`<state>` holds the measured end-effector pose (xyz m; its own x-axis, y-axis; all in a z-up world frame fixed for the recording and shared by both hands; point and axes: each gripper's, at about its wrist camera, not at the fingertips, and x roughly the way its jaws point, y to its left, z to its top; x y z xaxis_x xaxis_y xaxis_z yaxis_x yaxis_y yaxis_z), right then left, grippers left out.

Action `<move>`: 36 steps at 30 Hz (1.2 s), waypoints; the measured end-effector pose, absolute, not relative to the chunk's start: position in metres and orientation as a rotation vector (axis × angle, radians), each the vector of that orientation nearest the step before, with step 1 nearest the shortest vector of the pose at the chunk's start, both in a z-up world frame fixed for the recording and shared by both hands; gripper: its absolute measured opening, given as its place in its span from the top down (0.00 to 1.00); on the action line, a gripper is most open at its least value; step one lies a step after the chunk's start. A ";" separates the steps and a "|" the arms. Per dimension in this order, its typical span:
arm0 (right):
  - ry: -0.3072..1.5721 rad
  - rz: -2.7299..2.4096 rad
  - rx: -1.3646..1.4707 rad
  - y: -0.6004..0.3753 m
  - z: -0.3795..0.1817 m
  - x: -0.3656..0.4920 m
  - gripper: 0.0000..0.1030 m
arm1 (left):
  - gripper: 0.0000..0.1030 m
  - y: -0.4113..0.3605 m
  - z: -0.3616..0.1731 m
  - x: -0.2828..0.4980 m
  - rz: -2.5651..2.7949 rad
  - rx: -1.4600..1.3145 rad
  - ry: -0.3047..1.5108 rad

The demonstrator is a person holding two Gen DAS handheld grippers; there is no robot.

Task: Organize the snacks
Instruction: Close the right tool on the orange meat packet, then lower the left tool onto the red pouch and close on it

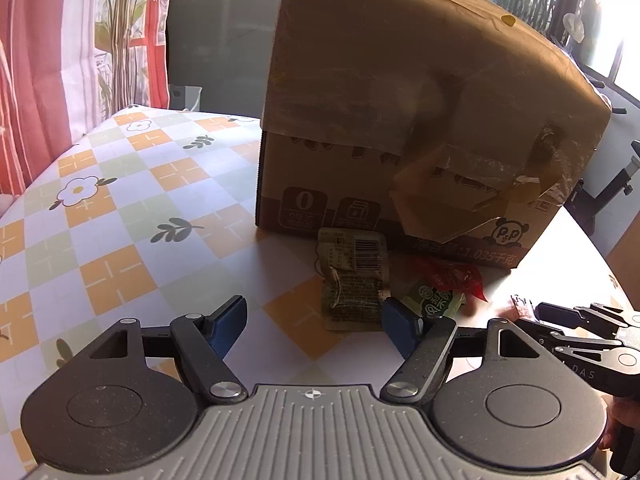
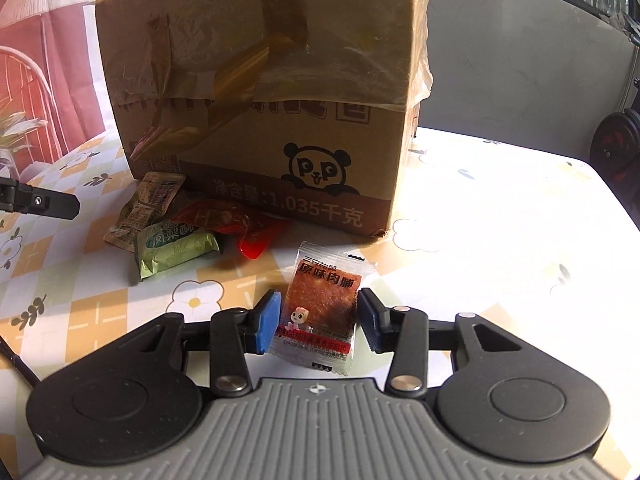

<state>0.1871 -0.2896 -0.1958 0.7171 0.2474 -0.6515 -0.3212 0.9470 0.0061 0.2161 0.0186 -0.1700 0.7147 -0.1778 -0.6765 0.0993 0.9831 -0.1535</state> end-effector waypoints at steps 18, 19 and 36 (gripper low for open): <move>0.666 0.338 -0.099 -0.296 -0.194 0.177 0.56 | 0.38 -0.055 -0.180 0.259 -0.384 -0.091 0.833; 0.666 0.338 -0.100 -0.296 -0.195 0.178 0.56 | 0.38 -0.057 -0.181 0.263 -0.385 -0.088 0.835; 0.666 0.338 -0.098 -0.295 -0.194 0.177 0.56 | 0.38 -0.098 -0.206 0.293 -0.325 0.021 0.842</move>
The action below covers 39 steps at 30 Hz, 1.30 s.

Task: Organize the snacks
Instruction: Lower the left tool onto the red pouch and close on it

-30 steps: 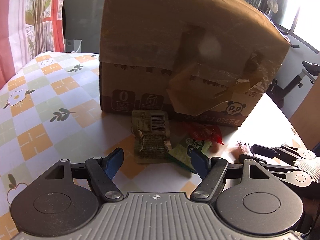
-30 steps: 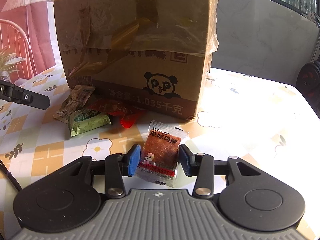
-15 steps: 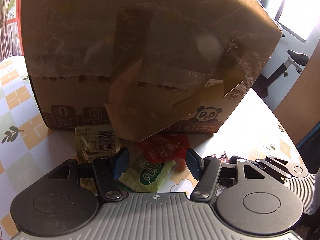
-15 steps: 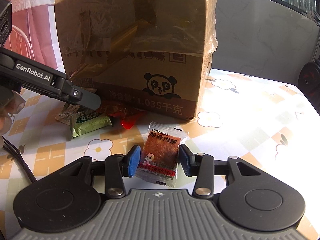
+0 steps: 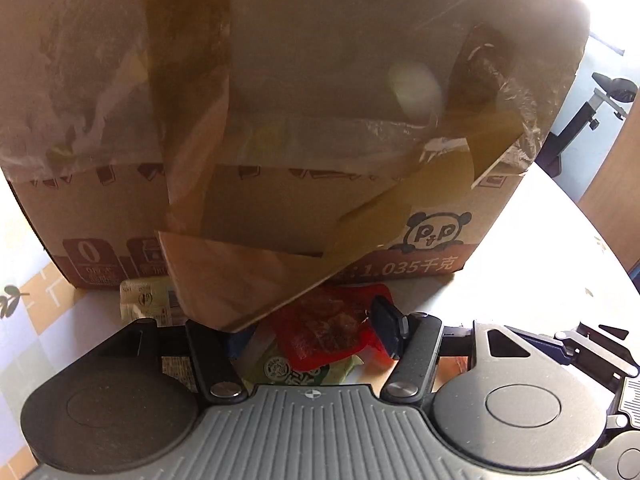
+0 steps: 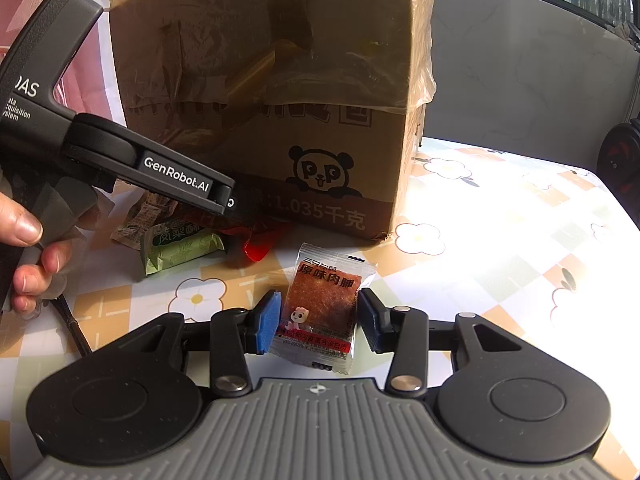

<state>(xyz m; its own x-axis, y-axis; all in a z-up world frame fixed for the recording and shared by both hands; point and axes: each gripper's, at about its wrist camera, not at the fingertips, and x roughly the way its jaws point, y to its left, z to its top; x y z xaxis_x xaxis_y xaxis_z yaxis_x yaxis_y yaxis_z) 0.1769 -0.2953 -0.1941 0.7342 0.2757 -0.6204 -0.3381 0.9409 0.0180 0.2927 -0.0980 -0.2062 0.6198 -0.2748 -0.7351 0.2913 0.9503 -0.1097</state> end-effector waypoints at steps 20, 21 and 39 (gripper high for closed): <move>0.666 0.338 -0.102 -0.295 -0.194 0.177 0.56 | 0.38 -0.076 -0.220 0.252 -0.352 -0.001 0.817; 0.666 0.338 -0.102 -0.294 -0.194 0.178 0.56 | 0.38 -0.078 -0.221 0.254 -0.350 0.000 0.817; 0.666 0.336 -0.109 -0.294 -0.195 0.178 0.56 | 0.35 -0.103 -0.229 0.258 -0.368 0.109 0.797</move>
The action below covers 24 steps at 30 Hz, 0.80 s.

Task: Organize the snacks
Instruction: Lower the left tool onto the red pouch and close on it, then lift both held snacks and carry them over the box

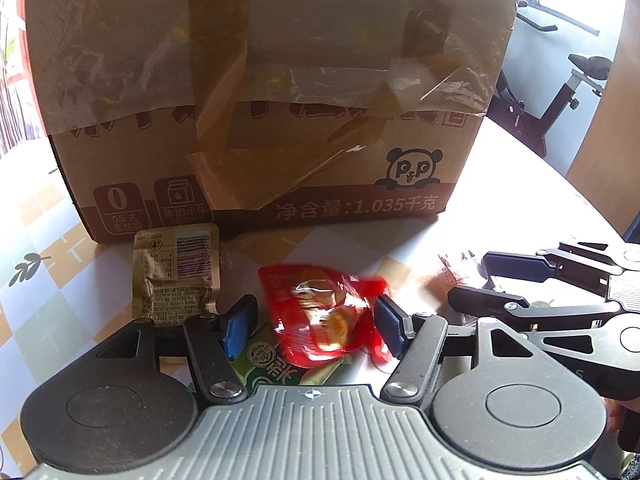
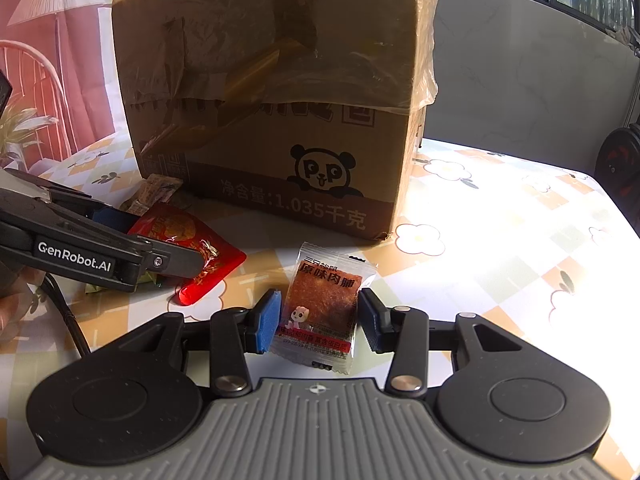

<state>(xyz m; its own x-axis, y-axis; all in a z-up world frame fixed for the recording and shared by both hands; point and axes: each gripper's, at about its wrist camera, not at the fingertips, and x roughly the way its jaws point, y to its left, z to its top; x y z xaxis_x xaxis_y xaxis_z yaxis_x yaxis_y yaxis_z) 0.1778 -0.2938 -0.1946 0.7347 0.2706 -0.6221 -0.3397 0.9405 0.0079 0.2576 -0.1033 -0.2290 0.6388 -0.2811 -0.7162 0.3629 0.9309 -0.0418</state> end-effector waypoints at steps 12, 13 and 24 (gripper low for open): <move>0.666 0.337 -0.109 -0.294 -0.195 0.178 0.56 | 0.73 -0.106 -0.228 0.250 -0.466 0.100 0.762; 0.666 0.337 -0.109 -0.294 -0.195 0.178 0.56 | 0.81 -0.105 -0.228 0.250 -0.468 0.096 0.762; 0.665 0.338 -0.105 -0.294 -0.194 0.178 0.56 | 0.80 -0.094 -0.218 0.242 -0.484 0.063 0.739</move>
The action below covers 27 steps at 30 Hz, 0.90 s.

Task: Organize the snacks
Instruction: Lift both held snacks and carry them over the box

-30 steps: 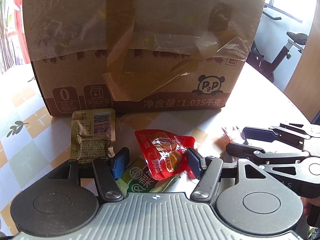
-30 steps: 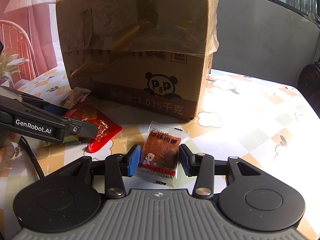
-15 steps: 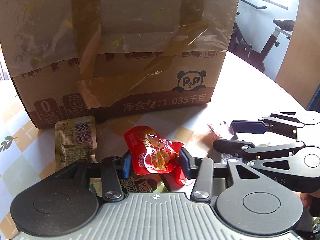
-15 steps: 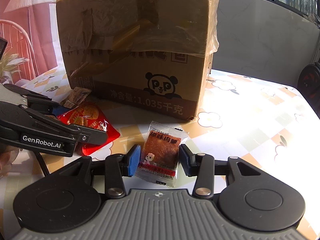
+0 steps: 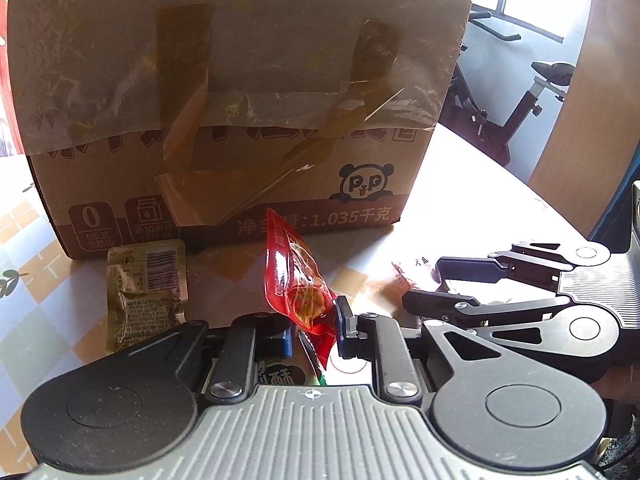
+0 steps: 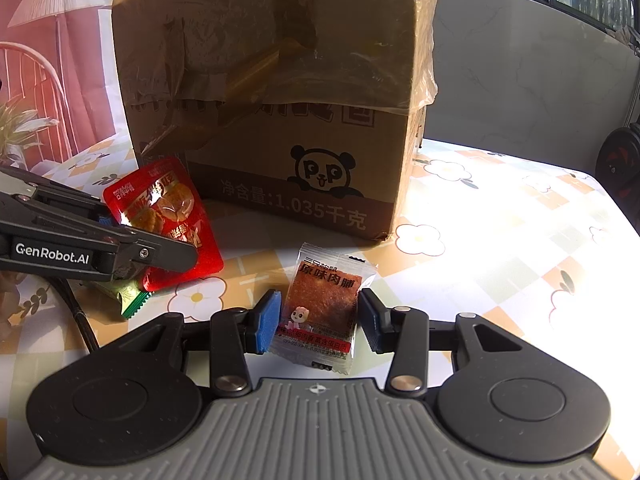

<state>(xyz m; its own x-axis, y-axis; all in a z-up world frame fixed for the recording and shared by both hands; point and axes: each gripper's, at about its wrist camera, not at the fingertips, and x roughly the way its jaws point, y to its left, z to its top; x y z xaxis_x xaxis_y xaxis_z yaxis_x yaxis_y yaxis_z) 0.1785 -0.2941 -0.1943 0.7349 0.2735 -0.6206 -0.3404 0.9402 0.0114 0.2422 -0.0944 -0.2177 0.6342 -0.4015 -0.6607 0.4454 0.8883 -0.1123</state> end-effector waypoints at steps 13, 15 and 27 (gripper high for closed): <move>0.630 0.365 -0.064 -0.300 -0.185 0.169 0.58 | 0.80 -0.073 -0.180 0.230 -0.473 0.083 0.675; 0.617 0.366 -0.056 -0.302 -0.180 0.167 0.58 | 0.80 -0.065 -0.170 0.228 -0.464 0.072 0.653; 0.363 0.411 -0.033 -0.299 -0.081 0.170 0.58 | 0.80 -0.043 -0.067 0.216 -0.448 0.056 0.377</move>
<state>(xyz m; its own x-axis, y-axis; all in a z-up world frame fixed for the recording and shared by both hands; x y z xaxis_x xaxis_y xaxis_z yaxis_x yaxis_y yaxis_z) 0.1700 -0.2988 -0.0807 0.8534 0.3845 -0.3519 -0.3961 0.9173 0.0415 0.2161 -0.0432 -0.0675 0.8334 -0.4123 -0.3679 0.4328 0.9010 -0.0295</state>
